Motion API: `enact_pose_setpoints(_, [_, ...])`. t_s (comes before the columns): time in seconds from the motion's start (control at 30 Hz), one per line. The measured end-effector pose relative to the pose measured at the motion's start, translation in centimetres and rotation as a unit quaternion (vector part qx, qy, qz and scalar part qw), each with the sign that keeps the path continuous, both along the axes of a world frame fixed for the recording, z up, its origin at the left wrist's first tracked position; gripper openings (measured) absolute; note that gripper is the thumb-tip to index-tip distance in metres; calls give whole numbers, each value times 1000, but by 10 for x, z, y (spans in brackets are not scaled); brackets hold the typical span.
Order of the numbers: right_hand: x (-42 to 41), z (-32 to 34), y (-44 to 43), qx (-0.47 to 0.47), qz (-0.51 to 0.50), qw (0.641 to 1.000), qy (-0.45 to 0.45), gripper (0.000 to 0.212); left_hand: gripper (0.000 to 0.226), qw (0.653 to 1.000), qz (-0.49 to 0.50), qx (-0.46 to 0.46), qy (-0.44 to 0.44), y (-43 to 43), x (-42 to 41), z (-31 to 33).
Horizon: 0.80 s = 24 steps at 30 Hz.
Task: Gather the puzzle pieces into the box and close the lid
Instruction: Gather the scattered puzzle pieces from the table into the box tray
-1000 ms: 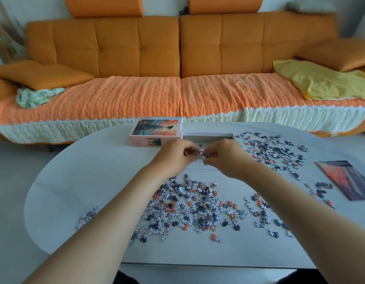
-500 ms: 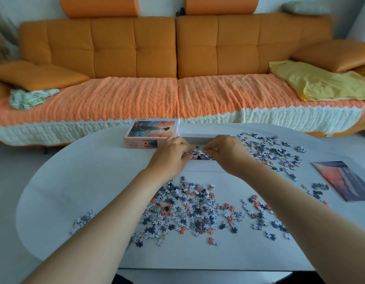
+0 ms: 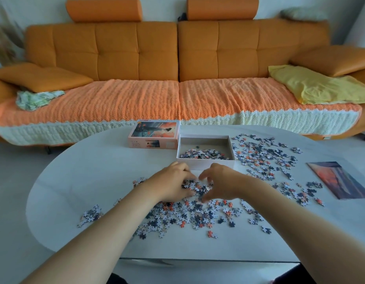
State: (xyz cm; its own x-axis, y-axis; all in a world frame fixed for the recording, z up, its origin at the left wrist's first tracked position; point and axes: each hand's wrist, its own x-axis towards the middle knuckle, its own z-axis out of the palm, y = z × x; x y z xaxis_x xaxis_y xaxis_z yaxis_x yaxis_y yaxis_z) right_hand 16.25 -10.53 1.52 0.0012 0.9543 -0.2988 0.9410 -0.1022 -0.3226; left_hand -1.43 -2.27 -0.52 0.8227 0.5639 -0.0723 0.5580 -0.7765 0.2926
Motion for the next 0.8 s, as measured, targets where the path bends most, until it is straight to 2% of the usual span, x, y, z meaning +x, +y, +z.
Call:
enact_pose_setpoints(0.1, [-4,-2,2,36,-14,999,23,54,44,999,5,-17,-35,-2,2,-2])
enact_pose_setpoints(0.17, [-5,-2,4,43,-22,999,22,50,43,998,13,-28,-53,0,1,1])
enact_pose_setpoints(0.23, [-4,-3,5,44,-28,999,4,58,49,997,26,-21,-63,4,-2,5])
enact_pose_setpoints(0.33, [-5,-4,3,22,-34,999,-20,84,68,1000,28,1,-8,10,-10,9])
enact_pose_setpoints(0.37, [-7,-4,2,14,-31,999,-29,88,75,999,27,-3,18,10,-12,8])
enact_pose_setpoints(0.43, [-12,-7,3,20,-22,999,-28,81,80,998,30,-21,45,9,-12,5])
enact_pose_setpoints(0.53, [-20,-11,8,56,-37,998,11,60,64,999,36,-24,7,7,-8,0])
enact_pose_setpoints(0.67, [-27,-10,14,73,-61,995,20,33,34,997,48,-40,-47,5,-6,2])
enact_pose_setpoints(0.8, [-33,-6,15,67,-72,995,26,20,27,995,62,-44,-61,4,-5,3])
